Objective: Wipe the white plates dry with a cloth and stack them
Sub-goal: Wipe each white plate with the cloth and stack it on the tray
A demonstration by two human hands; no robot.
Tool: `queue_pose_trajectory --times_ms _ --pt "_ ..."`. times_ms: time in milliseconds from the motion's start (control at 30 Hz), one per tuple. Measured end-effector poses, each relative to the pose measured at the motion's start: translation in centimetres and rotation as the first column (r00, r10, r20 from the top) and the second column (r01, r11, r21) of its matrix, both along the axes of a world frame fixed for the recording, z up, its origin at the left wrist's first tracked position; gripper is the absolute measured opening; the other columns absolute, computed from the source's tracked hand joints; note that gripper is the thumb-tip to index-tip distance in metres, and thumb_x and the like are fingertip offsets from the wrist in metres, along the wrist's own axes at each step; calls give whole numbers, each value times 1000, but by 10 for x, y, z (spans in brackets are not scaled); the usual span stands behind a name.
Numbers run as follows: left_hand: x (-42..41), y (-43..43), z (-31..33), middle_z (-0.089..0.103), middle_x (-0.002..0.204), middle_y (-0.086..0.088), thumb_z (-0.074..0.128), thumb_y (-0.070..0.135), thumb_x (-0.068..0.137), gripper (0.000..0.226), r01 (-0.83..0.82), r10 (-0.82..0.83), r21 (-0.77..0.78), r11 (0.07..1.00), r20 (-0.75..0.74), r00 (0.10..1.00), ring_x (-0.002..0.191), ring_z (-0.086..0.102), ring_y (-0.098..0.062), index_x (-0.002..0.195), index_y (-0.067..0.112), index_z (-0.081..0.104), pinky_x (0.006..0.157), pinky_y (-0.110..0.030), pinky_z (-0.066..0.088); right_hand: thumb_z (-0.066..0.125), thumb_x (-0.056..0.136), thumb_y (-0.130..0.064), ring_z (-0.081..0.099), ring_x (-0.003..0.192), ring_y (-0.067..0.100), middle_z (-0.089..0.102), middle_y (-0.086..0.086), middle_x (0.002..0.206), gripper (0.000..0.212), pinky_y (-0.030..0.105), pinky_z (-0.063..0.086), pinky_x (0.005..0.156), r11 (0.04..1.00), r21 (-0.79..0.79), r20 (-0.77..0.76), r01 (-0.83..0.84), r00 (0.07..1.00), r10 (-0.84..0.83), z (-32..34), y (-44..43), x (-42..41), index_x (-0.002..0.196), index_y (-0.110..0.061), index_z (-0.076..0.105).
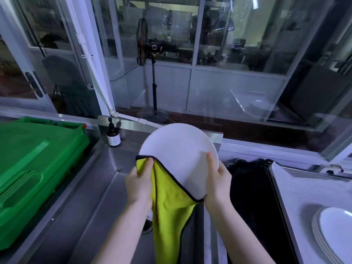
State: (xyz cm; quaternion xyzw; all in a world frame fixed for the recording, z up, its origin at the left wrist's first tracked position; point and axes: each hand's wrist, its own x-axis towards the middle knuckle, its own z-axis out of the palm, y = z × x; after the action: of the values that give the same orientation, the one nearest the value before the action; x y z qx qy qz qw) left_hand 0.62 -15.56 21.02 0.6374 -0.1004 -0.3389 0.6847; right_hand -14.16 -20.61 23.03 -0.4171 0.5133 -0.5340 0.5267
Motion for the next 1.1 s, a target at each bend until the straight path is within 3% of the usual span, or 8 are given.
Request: queue_pose_trajectory --times_ms 167,333,400,500,667,833,933,1100 --pt "28 0 15 62 73 -5 71 25 89 23 208 -183 -51 977 304 935 71 54 -16 75 7 66 68 -35 46 67 93 -34 67 84 5 75 -12 92 16 21 50 76 868 -219 -290 -447 879 379 46 -31 -35 97 -22 75" --pt "25 -12 40 49 55 1 81 20 77 35 488 -395 92 868 723 567 54 38 -9 58 4 56 52 -30 28 66 88 -53 51 57 10 54 -7 61 48 30 40 59 660 -130 -724 -740 526 447 65 -44 -31 65 -13 55" --pt "23 -13 41 43 54 3 81 18 78 38 509 -415 114 853 740 530 53 34 -6 58 1 53 51 -30 25 66 86 -53 33 51 7 35 -11 54 55 24 29 51 670 -180 -733 -720 553 396 58 -41 -30 58 -15 39" --pt "25 -10 36 44 56 5 76 15 83 32 437 -372 63 897 641 671 55 36 -7 60 8 54 54 -29 28 67 91 -47 29 51 8 32 -8 55 53 23 24 47 760 -218 -596 -612 700 393 50 -38 -36 59 -11 45" --pt "3 -2 16 75 85 -7 70 29 90 18 69 -63 -93 993 68 996 82 67 -24 80 15 72 81 -44 55 66 91 -47 46 65 13 51 -10 58 43 29 37 62 1000 16 23 1 1000 -1 17 -13 -9 58 -20 63" --pt "21 1 17 68 84 -12 69 27 92 19 129 -121 -71 989 104 987 80 60 -24 80 12 68 84 -48 54 65 93 -42 57 79 11 67 5 81 33 29 42 72 936 -190 -169 -296 949 266 28 -24 -28 85 -10 70" --pt "29 -1 31 63 66 1 71 19 89 23 306 -267 -24 952 426 865 65 52 -13 68 13 63 62 -30 42 67 92 -38 56 68 -2 67 -15 76 19 12 40 65 796 -274 -416 -540 813 408 59 -41 -41 80 -24 71" --pt "21 -7 48 59 57 -5 79 17 79 24 495 -391 113 861 770 505 55 42 -4 62 8 64 54 -26 32 63 81 -62 29 57 5 30 -11 59 58 22 23 52 647 -214 -772 -732 532 348 63 -43 -28 59 -12 43"
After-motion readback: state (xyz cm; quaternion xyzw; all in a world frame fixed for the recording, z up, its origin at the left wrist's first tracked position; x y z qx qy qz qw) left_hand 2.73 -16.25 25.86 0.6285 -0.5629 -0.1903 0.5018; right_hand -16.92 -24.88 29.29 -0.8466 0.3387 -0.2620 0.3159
